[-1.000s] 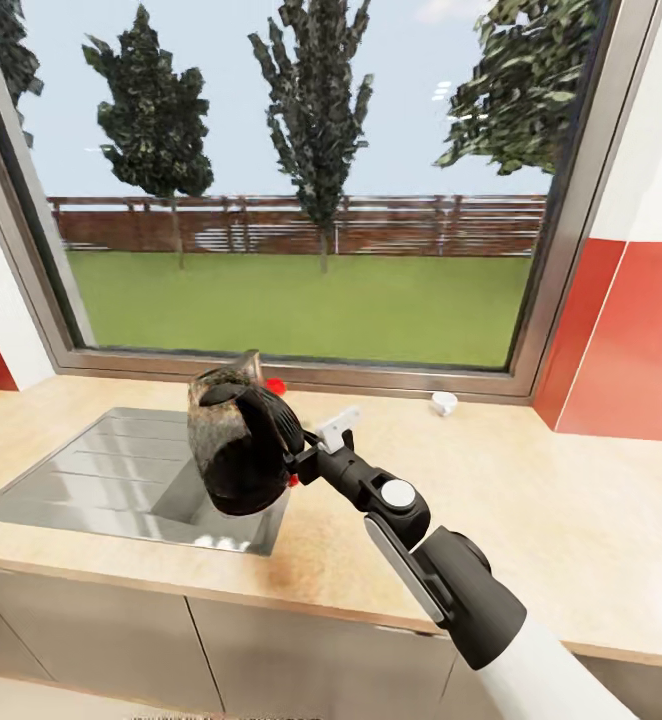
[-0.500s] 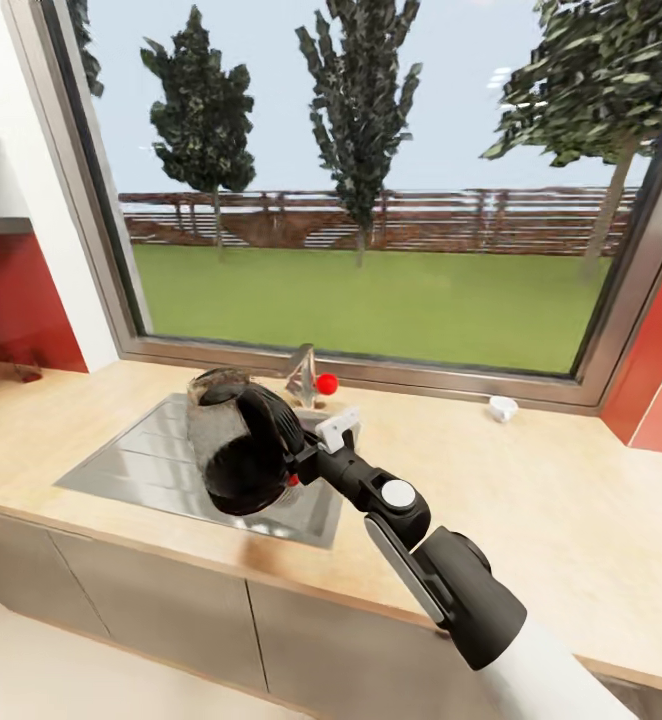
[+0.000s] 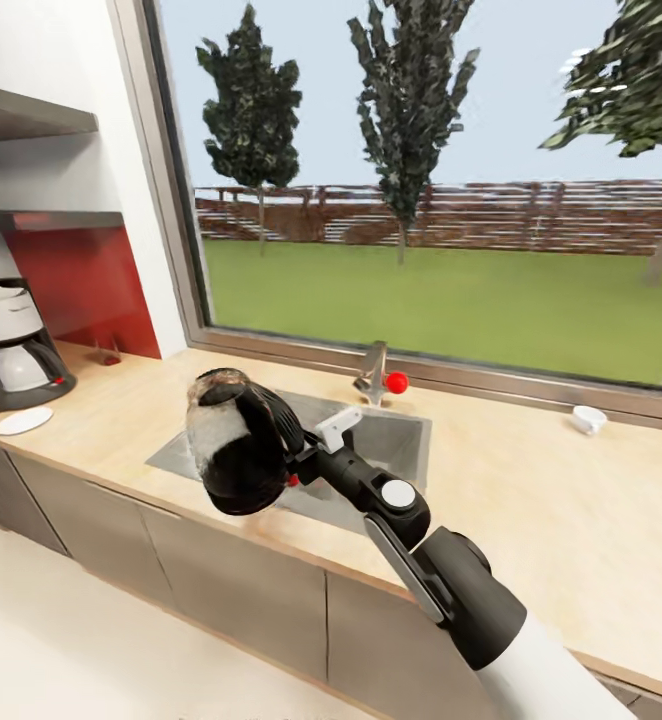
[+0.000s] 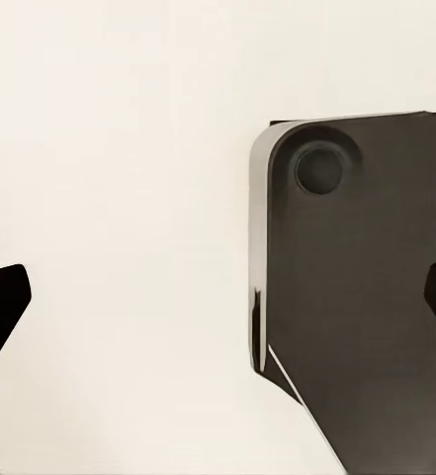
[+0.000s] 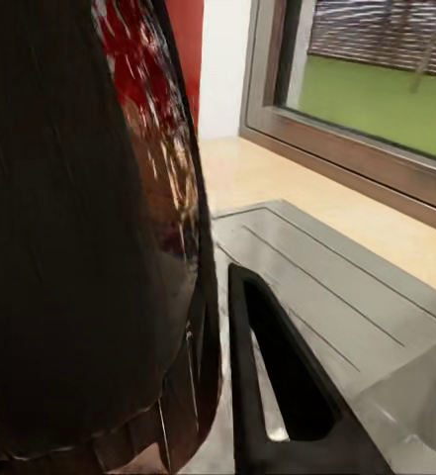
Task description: Set up a coffee station on the kitchen countertop: keep the coffee maker on the countertop, move the bottle of coffee from the kitchen shelf to the counter next to the coffee maker, place a paper coffee filter on top of the coffee maker, put the saucer next to the coffee maker with the coffee cup on the saucer, and place the electric kettle next to the coffee maker.
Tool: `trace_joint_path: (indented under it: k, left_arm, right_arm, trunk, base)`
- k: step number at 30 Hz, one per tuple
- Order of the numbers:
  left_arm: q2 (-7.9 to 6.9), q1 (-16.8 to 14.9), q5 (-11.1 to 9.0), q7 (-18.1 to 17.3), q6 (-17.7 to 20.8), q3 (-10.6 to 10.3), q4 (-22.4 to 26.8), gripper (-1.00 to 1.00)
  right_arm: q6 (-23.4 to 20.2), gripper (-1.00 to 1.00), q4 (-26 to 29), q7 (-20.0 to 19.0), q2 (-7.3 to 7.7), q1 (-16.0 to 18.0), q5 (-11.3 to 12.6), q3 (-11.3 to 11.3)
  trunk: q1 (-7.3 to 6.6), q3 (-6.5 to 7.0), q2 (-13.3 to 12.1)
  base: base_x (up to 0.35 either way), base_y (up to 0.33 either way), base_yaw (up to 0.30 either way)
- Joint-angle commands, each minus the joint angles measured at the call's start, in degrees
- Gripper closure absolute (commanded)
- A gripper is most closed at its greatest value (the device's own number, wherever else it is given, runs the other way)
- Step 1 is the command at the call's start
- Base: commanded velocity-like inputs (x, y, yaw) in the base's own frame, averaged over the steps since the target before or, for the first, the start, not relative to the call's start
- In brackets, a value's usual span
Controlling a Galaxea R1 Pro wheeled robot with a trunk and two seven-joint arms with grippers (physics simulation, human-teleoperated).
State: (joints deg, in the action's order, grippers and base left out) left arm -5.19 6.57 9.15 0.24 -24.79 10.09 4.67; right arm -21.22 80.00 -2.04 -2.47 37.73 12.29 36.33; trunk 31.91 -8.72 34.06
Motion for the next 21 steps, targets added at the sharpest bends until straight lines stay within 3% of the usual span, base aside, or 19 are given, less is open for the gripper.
trace_joint_path:
  k: [1, 9, 13, 15, 16, 19, 21]
  left_arm:
    - [0.01, 0.0, 0.6, 0.0, -0.1, 0.4, 0.1, -1.00]
    - [-0.08, -0.3, 0.6, 0.0, -0.7, 0.3, 1.3, -1.00]
    - [-0.67, -0.6, 0.6, 0.0, -0.5, 0.3, 8.7, -1.00]
    - [-0.88, -0.7, 0.6, -0.3, -0.7, 0.2, 16.7, -1.00]
    - [-0.94, -0.7, 0.6, -0.7, -0.7, 0.3, 18.4, -1.00]
    - [-2.01, -1.0, 0.4, -5.5, -0.4, 0.3, 23.2, -1.00]
    - [-3.59, -1.6, -1.3, -10.3, -0.2, 0.4, 24.9, -1.00]
  right_arm:
    - [-0.3, 1.00, 0.1, -0.1, -0.04, 0.1, 0.2, 0.0]
    - [-0.3, 1.00, 0.1, -0.1, -0.03, 0.1, 0.2, 0.0]
    - [-0.3, 1.00, 0.1, -0.1, 0.01, 0.1, 0.2, 0.0]
    - [-0.3, 1.00, 0.1, -0.1, 0.01, 0.1, 0.1, -0.1]
    - [-0.3, 1.00, 0.0, -0.1, 0.01, 0.1, 0.1, -0.1]
    - [-0.3, 1.00, -0.1, -0.1, 0.04, 0.1, 0.1, -0.1]
    - [-0.2, 1.00, -0.1, -0.1, 0.09, 0.1, 0.1, -0.1]
  trunk:
    - [0.03, -0.14, 0.1]
    - [0.03, -0.50, 0.1]
    - [0.03, -0.43, 0.1]
    - [0.03, -0.31, 0.1]
    - [0.03, -0.24, 0.1]
    - [0.03, -0.03, 0.1]
    - [0.03, 0.11, 0.1]
  base:
    - [0.043, 0.326, 0.224]
    - [0.097, 0.296, 0.223]
    - [0.041, 0.063, 0.207]
    - [0.005, 0.008, 0.190]
    - [0.001, 0.002, 0.183]
    - [0.001, 0.001, 0.181]
    - [0.000, 0.000, 0.180]
